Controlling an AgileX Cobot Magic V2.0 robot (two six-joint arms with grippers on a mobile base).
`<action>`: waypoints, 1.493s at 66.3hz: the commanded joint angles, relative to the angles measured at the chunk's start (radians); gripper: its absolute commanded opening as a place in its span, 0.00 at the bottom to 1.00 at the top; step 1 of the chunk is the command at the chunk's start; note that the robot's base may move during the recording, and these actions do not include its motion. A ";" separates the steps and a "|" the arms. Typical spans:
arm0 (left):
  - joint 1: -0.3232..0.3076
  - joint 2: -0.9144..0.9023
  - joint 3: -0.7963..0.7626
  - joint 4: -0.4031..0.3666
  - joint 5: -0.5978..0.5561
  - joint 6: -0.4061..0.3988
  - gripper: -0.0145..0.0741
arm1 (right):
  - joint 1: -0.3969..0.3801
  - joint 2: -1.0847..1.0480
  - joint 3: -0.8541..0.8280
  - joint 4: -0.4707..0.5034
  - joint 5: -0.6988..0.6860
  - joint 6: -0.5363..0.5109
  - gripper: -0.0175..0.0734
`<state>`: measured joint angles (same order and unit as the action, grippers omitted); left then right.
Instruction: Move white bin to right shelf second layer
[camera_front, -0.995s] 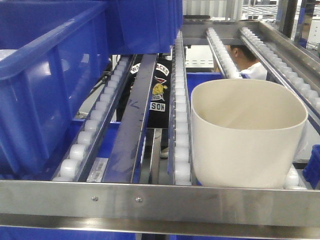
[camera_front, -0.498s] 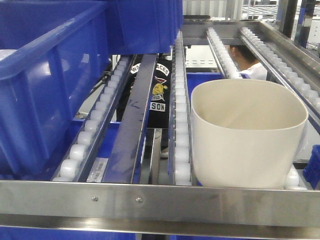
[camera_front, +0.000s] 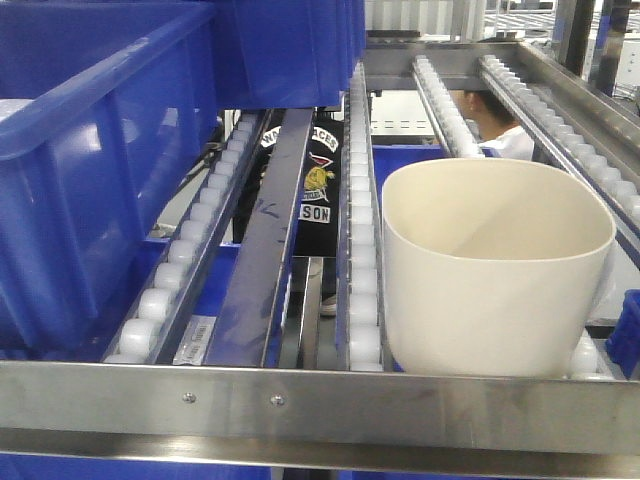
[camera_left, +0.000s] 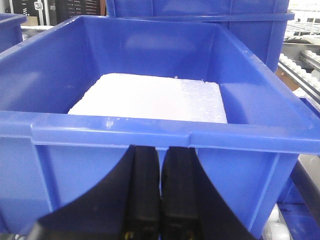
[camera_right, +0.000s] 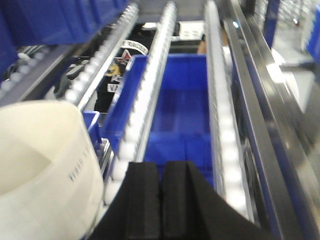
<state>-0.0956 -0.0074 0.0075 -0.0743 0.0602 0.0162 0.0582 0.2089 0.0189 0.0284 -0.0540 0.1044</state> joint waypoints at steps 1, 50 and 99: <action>-0.006 -0.003 0.037 -0.009 -0.088 -0.010 0.26 | -0.024 -0.056 -0.009 0.033 -0.039 0.004 0.25; -0.006 -0.003 0.037 -0.009 -0.088 -0.010 0.26 | -0.069 -0.240 -0.005 0.019 0.089 0.003 0.25; -0.006 -0.003 0.037 -0.009 -0.088 -0.010 0.26 | -0.069 -0.241 -0.005 0.019 0.089 0.003 0.25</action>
<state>-0.0956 -0.0074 0.0075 -0.0743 0.0586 0.0162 -0.0050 -0.0105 0.0291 0.0535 0.1215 0.1067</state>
